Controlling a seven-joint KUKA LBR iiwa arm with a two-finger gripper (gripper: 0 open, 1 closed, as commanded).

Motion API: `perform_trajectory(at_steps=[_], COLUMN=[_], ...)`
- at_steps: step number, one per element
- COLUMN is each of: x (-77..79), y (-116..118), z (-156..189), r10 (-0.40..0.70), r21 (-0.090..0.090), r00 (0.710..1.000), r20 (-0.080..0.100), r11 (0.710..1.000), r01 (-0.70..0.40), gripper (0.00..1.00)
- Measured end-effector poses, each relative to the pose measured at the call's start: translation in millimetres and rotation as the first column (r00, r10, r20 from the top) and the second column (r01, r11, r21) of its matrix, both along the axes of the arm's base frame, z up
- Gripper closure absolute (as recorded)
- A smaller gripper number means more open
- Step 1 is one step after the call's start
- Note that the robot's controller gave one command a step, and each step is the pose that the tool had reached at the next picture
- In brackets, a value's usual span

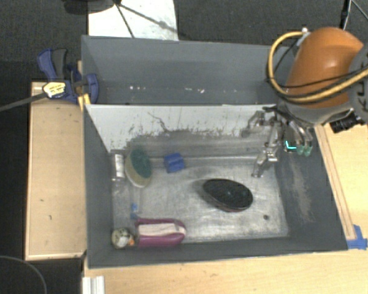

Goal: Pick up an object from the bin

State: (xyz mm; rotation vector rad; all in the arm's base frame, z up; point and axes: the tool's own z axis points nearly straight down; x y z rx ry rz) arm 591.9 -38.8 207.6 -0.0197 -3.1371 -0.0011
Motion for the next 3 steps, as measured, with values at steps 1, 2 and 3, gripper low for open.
perform_trajectory(at_steps=[1,2,3], x=[-46.0,-42.6,-35.3], y=[67.3,66.9,78.7], z=[-134.8,-131.5,14.3], r10=[0.302,0.302,0.278], r21=[0.000,-0.003,-0.002], r00=[0.953,0.953,0.960], r20=[0.013,0.023,0.014], r11=[0.953,0.953,0.961], r01=[-0.302,-0.302,-0.278], gripper=[0.00,1.00,1.00])
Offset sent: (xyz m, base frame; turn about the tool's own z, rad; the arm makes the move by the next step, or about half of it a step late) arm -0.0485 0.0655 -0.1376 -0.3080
